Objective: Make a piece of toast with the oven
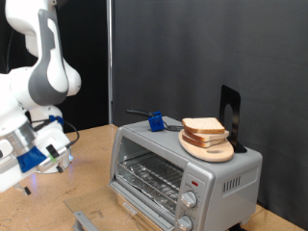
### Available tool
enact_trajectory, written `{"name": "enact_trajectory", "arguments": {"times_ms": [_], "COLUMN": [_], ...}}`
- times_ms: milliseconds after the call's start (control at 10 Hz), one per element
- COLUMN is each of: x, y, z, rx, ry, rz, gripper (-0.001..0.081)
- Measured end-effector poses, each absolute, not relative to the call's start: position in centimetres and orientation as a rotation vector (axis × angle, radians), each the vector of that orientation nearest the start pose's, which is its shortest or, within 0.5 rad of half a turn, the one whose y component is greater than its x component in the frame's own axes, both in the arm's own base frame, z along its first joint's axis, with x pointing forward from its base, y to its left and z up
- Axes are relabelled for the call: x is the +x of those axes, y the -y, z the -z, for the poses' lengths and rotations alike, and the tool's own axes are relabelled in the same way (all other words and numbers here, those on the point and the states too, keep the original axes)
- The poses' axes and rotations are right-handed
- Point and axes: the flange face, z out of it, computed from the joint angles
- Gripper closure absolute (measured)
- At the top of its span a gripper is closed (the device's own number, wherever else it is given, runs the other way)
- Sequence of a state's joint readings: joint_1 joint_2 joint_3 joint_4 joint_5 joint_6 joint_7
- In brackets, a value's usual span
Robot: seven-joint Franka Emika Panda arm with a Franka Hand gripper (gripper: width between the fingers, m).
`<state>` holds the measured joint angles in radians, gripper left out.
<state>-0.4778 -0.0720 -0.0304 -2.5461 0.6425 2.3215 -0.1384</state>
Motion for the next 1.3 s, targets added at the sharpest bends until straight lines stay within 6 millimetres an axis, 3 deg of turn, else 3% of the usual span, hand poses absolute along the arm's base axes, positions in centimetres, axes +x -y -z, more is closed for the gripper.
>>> {"name": "enact_trajectory", "arguments": {"times_ms": [400,600,1000,1300], "x": [38.9,39.0,39.2,39.8], "y": [21.9,21.1,15.4,11.4], "z": [-34.1,-33.7,-36.3,-39.4], "rx": [-2.346,-2.350,-2.231,-2.239], "ry": [-1.102,-1.077,-0.899,-0.597], "rz": [-0.024,-0.054,-0.249,-0.082], "gripper": [0.0124,0.0124,0.0124,0.0124]}}
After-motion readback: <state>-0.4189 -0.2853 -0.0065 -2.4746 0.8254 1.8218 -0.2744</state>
